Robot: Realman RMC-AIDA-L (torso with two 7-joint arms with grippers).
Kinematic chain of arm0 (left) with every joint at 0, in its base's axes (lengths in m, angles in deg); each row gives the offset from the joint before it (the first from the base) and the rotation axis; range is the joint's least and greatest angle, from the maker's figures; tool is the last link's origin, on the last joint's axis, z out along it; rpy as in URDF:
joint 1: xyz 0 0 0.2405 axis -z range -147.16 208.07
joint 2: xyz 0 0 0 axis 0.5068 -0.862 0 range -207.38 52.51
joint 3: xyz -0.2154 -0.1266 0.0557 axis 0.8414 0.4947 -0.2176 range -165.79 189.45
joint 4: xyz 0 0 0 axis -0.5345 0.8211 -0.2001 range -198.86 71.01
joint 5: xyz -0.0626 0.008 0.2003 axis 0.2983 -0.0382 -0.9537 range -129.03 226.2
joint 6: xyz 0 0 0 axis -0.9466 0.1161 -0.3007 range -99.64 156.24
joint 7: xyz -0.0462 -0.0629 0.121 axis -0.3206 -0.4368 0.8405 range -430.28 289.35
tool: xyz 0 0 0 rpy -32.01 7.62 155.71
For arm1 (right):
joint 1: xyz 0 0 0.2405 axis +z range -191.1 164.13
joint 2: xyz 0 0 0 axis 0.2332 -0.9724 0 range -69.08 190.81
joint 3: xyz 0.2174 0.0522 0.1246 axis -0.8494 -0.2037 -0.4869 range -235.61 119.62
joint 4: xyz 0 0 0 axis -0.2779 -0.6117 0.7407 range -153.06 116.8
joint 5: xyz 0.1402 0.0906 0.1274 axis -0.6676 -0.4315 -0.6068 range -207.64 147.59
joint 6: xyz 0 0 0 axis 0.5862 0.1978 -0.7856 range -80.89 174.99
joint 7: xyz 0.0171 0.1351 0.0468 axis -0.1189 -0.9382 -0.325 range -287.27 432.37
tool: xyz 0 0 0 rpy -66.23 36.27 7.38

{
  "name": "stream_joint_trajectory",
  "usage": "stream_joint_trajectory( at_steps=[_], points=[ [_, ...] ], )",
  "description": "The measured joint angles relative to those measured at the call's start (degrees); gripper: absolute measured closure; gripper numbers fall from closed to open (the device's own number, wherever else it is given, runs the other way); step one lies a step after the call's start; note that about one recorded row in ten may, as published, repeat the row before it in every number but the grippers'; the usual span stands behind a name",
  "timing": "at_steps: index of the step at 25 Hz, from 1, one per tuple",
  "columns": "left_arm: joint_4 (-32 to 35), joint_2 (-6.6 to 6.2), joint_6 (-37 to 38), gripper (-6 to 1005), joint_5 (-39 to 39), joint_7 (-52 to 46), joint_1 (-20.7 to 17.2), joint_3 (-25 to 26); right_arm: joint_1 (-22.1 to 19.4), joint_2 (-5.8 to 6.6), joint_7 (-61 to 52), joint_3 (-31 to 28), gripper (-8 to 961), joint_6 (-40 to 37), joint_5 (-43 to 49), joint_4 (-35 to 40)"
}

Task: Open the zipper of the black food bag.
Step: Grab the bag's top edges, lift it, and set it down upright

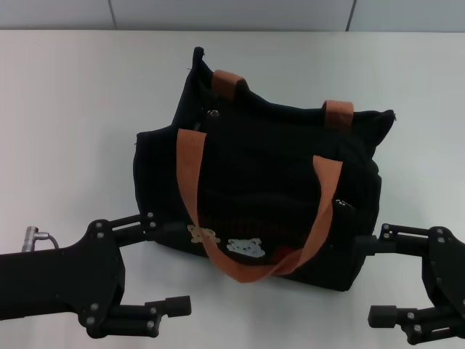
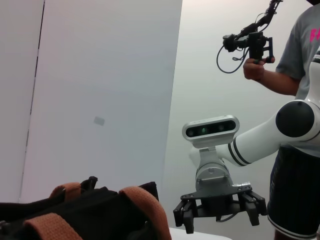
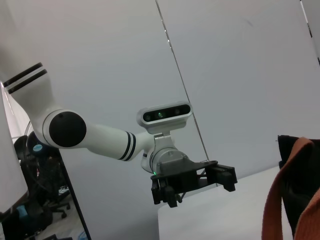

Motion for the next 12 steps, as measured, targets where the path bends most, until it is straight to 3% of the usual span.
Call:
stream_joint_trajectory(
  at_steps=[12],
  points=[
    [-0.21, 0.13, 0.32, 180, 0.33, 0.28, -0.42, 0.66, -0.23, 0.00, 1.21, -0.33, 109, -0.32, -0.14, -0.75]
  ],
)
